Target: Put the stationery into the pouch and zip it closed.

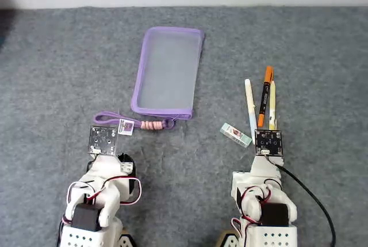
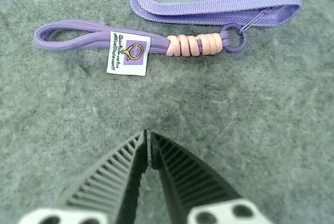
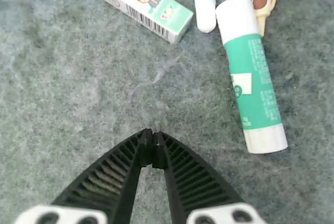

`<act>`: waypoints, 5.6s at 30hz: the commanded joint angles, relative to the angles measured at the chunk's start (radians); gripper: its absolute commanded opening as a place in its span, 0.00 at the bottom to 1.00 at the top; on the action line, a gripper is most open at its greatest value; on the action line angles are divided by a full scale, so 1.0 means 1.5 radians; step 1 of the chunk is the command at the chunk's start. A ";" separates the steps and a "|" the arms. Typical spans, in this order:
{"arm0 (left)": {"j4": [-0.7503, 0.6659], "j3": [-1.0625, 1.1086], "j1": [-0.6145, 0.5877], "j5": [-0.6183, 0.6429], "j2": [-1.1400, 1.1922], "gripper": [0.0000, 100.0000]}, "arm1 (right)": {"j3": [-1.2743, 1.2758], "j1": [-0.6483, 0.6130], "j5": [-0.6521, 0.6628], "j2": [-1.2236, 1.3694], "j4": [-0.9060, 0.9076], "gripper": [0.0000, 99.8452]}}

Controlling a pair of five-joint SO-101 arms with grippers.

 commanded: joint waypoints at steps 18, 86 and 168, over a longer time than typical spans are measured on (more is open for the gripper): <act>0.001 -0.006 0.001 -0.003 -0.006 0.01 | 0.006 -0.001 0.006 -0.005 -0.008 0.01; 0.001 -0.006 0.001 -0.003 -0.006 0.01 | -0.632 -0.348 -0.273 0.673 -0.182 0.01; 0.001 -0.006 0.001 -0.003 -0.006 0.01 | -1.012 -0.237 -0.184 1.141 0.302 0.02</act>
